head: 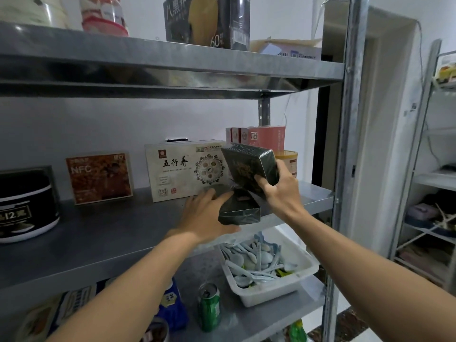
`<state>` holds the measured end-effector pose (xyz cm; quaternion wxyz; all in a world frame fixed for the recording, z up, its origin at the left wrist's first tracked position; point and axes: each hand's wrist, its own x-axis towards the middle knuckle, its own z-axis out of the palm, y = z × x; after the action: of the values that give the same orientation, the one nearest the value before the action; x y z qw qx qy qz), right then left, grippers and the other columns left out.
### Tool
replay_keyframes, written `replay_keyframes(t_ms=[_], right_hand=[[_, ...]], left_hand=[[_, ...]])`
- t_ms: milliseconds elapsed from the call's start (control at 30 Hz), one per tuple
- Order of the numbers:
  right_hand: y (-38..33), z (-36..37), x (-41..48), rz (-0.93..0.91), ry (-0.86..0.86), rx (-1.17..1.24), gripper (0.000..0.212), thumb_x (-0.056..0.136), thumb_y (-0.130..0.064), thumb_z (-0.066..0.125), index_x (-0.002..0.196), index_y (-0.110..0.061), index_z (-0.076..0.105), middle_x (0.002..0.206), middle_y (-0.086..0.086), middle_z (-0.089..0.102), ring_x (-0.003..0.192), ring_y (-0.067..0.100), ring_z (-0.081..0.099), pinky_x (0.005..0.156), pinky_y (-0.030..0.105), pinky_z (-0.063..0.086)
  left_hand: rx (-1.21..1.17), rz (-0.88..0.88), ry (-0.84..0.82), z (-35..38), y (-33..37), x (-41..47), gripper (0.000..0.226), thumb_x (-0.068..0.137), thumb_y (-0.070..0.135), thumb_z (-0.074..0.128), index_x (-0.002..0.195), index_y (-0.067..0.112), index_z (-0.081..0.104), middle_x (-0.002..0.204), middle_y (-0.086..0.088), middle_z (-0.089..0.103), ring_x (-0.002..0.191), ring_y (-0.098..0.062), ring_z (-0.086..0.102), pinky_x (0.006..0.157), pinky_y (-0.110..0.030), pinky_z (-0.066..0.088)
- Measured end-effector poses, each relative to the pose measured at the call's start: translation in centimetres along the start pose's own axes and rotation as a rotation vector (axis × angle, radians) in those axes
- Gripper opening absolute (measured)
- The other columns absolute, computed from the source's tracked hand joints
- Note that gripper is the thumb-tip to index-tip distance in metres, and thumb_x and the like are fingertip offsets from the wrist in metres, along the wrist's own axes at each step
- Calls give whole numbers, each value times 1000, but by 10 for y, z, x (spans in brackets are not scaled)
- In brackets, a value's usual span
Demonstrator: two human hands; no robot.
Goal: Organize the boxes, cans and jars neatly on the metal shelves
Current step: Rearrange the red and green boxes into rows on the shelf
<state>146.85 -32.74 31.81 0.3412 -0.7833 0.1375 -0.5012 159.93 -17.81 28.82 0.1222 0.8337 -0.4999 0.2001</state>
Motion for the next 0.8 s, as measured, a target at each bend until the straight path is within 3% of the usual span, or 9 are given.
replay_keyframes(t_ms=[133, 233, 300, 367, 467, 633, 700, 800], right_hand=[[-3, 2, -2, -6, 7, -5, 43, 90, -17, 66, 130, -15, 50, 107, 0, 61, 99, 19, 58, 81, 26, 51], [-6, 4, -4, -10, 22, -14, 43, 90, -19, 67, 129, -17, 51, 109, 1, 63, 100, 20, 59, 86, 34, 53], [-9, 6, -6, -16, 35, -16, 42, 90, -19, 67, 129, -17, 51, 108, -1, 62, 99, 19, 58, 82, 25, 52], [-14, 7, -7, -16, 49, -15, 42, 91, -18, 66, 130, -16, 51, 104, -4, 60, 95, 15, 55, 71, 6, 42], [-22, 9, -8, -14, 69, 18, 40, 92, -17, 65, 129, -16, 52, 101, -5, 59, 90, 12, 54, 64, 0, 39], [-33, 20, -8, 15, 54, 89, 38, 92, -21, 65, 128, -17, 52, 101, -7, 61, 92, 12, 56, 77, 21, 43], [-37, 24, -9, 26, 45, 121, 37, 92, -21, 64, 127, -17, 52, 103, -6, 61, 93, 12, 56, 78, 22, 46], [-40, 30, -11, 42, 27, 145, 35, 91, -21, 65, 125, -18, 53, 104, -6, 61, 95, 12, 57, 84, 29, 51]], left_hand=[[113, -9, 7, -10, -5, -10, 86, 73, 79, 53, 146, 39, 33, 137, -8, 42, 128, -28, 36, 105, -42, 30], [144, 33, 45, -17, -10, -19, 74, 77, 75, 51, 139, 35, 44, 130, -7, 46, 119, -26, 44, 98, -38, 36], [130, 50, 65, -20, -15, -27, 71, 81, 72, 50, 139, 31, 45, 125, -5, 49, 111, -24, 51, 91, -35, 42], [87, 55, 115, -23, -21, -36, 67, 85, 67, 50, 138, 25, 47, 122, -3, 53, 105, -21, 55, 86, -31, 47], [-56, -2, 212, -31, -29, -47, 57, 91, 57, 51, 135, 21, 48, 118, 0, 56, 98, -16, 57, 75, -23, 46], [-433, -160, 291, -44, -45, -58, 35, 96, 39, 52, 125, 23, 44, 98, 2, 60, 71, -10, 61, 50, -21, 51], [-563, -205, 362, -48, -52, -63, 25, 98, 31, 51, 118, 18, 46, 92, 0, 60, 68, -9, 61, 49, -16, 49], [-720, -324, 443, -54, -66, -71, 24, 100, 27, 46, 121, 16, 46, 98, 6, 60, 85, -7, 61, 60, -14, 44]])
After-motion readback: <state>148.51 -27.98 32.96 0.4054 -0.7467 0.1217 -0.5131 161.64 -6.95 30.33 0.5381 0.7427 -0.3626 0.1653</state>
